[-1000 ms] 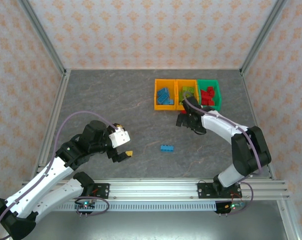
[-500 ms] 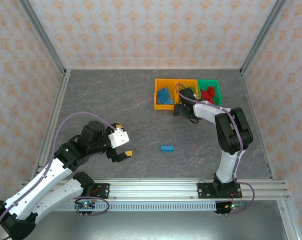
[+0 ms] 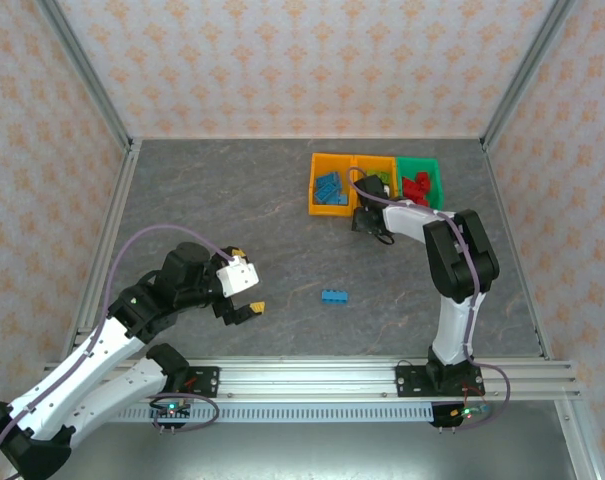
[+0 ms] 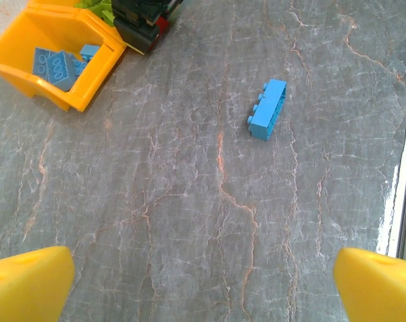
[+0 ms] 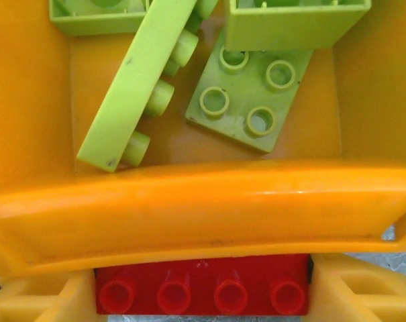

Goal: Sort the legos into containers by color

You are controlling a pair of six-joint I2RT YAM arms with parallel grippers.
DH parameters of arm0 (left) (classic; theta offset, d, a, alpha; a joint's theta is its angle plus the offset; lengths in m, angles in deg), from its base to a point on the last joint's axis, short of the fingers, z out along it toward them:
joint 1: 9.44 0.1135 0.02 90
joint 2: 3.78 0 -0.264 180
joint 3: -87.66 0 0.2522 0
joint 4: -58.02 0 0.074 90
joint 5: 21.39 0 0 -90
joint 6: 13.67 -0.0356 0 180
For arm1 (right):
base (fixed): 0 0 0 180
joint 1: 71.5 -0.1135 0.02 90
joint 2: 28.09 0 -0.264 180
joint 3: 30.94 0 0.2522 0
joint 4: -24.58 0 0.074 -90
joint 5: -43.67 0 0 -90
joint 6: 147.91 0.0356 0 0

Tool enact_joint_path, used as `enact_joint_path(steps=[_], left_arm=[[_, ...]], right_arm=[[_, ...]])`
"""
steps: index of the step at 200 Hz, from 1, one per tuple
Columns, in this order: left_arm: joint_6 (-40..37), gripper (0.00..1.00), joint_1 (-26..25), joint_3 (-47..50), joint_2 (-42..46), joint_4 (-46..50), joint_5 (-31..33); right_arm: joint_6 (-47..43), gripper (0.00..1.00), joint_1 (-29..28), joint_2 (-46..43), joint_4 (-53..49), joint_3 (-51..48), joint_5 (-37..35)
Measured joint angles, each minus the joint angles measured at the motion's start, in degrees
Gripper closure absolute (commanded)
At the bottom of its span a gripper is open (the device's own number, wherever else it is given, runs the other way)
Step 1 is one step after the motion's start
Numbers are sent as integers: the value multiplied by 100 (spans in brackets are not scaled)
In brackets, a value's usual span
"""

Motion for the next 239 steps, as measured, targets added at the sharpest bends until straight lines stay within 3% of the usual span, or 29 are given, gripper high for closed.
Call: enact_joint_path(steps=[40, 115, 157, 182, 206, 228, 239], left_arm=[[0, 0, 0, 0, 13, 0, 0], [0, 0, 0, 0, -7, 0, 0], [0, 0, 0, 0, -22, -2, 0], [-2, 0, 0, 0, -31, -4, 0], [-17, 0, 0, 0, -28, -2, 0], [-17, 0, 26, 46, 52, -85, -232], [31, 0, 33, 122, 164, -216, -354]], right_arm=[[122, 45, 0, -160, 39, -199, 90], [713, 51, -96, -1676, -372, -1532, 299], [868, 52, 481, -2555, -745, -807, -133], [826, 52, 1141, -2070, -804, 420, -243], [719, 50, 1631, -942, -844, 1694, -205], [623, 36, 1825, 50, -1060, 2527, -57], [595, 25, 1838, 402, -1233, 2780, 72]])
